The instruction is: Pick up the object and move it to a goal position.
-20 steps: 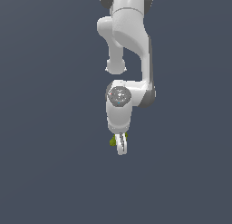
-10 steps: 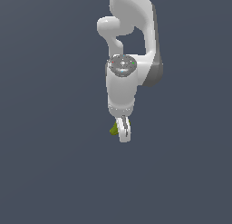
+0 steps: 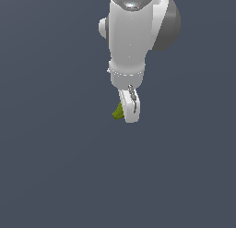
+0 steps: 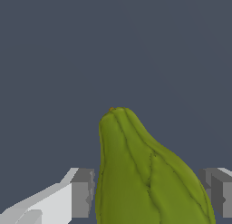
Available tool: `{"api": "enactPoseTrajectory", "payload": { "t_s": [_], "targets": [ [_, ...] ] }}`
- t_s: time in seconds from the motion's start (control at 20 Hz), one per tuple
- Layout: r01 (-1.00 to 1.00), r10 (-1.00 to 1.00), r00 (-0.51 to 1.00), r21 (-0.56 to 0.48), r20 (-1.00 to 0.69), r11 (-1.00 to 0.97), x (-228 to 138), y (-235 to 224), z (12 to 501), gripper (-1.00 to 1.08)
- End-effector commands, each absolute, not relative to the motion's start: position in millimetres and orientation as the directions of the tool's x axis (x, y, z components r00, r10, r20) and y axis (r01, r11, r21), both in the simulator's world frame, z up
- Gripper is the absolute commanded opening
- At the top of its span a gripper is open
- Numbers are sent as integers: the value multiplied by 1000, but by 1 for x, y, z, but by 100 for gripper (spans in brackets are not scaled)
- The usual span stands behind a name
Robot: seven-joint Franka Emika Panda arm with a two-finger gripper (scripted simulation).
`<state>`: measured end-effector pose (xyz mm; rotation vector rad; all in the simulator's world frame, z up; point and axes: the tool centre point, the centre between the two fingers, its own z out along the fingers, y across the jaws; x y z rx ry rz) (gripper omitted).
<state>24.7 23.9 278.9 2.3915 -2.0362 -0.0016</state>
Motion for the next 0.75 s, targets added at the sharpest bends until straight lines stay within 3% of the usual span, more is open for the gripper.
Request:
{"api": "enactPoseTrajectory", "payload": {
  "t_s": [0.0, 0.35, 0.7],
  "targets": [
    [-987, -987, 159, 0, 0, -159, 21, 25, 304, -100],
    [-987, -987, 160, 0, 1, -160, 17, 29, 350, -100],
    [-987, -987, 161, 0, 0, -161, 16, 31, 363, -100]
  ]
}}
